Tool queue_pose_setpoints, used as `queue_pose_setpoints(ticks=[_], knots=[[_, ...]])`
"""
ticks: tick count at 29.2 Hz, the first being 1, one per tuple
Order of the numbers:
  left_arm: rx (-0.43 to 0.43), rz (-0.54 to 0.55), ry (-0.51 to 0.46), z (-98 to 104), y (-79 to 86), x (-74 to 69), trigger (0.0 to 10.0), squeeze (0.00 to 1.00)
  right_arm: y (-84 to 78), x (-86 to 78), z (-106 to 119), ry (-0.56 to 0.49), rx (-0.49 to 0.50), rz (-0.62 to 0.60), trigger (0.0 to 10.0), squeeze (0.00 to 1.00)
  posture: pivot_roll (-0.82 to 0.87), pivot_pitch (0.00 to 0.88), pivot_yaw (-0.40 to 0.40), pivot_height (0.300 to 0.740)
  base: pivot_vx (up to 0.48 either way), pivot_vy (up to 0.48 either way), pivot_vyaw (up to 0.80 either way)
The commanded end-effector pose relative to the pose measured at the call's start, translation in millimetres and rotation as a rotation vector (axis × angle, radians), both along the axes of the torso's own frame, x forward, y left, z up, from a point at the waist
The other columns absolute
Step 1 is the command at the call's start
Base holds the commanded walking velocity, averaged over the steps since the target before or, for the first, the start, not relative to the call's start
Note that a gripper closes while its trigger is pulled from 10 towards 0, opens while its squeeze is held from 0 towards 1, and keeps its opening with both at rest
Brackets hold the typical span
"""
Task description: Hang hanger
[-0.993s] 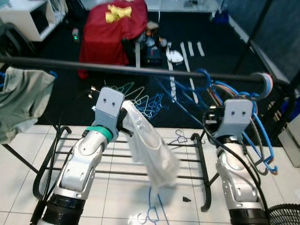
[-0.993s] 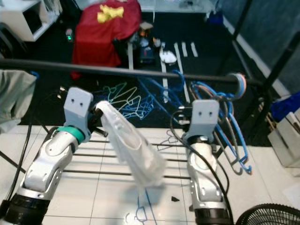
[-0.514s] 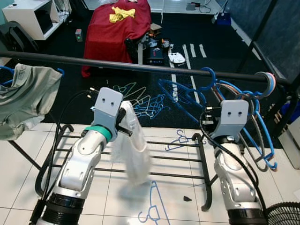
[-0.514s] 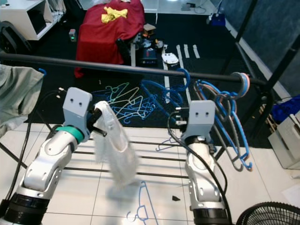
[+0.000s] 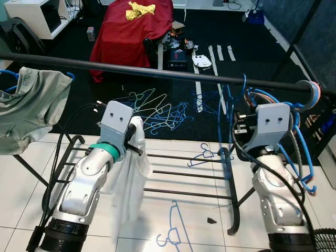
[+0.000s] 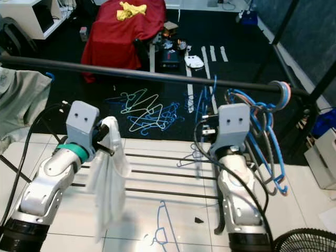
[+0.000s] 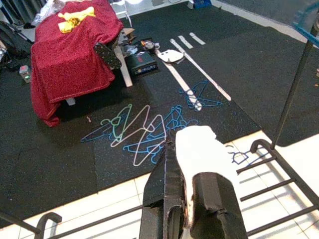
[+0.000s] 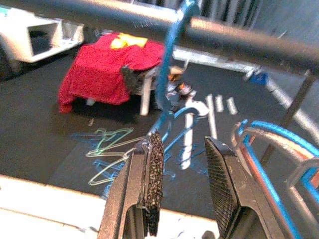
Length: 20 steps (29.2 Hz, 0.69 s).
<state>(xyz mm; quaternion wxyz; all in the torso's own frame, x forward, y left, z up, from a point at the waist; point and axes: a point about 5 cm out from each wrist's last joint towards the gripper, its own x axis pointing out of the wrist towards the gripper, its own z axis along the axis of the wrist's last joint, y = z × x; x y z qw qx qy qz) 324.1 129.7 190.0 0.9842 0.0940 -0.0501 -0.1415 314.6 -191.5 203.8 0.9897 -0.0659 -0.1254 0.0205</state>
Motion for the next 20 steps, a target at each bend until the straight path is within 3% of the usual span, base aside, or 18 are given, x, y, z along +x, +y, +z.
queue_pose_setpoints(ticks=[1,5,11,20], knots=[[0.001,-0.001,-0.006,2.3,-0.7,1.1,10.0,0.0,-9.4,4.3,-4.5,0.047,0.027,0.0,10.0,0.0,0.0,0.06,0.102,0.74,0.0,0.0,0.0],[0.002,-0.004,-0.012,4.5,-0.6,2.4,10.0,0.0,-17.4,20.6,-2.4,0.073,0.066,-0.031,10.0,0.0,0.0,0.057,0.107,0.74,0.0,0.0,0.0],[0.006,-0.005,-0.018,6.9,0.5,2.8,10.0,0.0,-14.7,32.5,4.3,0.071,0.078,-0.048,10.0,0.0,0.01,0.054,0.107,0.74,0.0,0.0,0.0],[0.009,0.0,-0.02,7.2,3.0,1.8,10.0,0.0,-3.8,28.1,12.6,0.043,0.09,-0.042,10.0,0.0,0.01,0.059,0.108,0.74,0.0,0.0,0.0]])
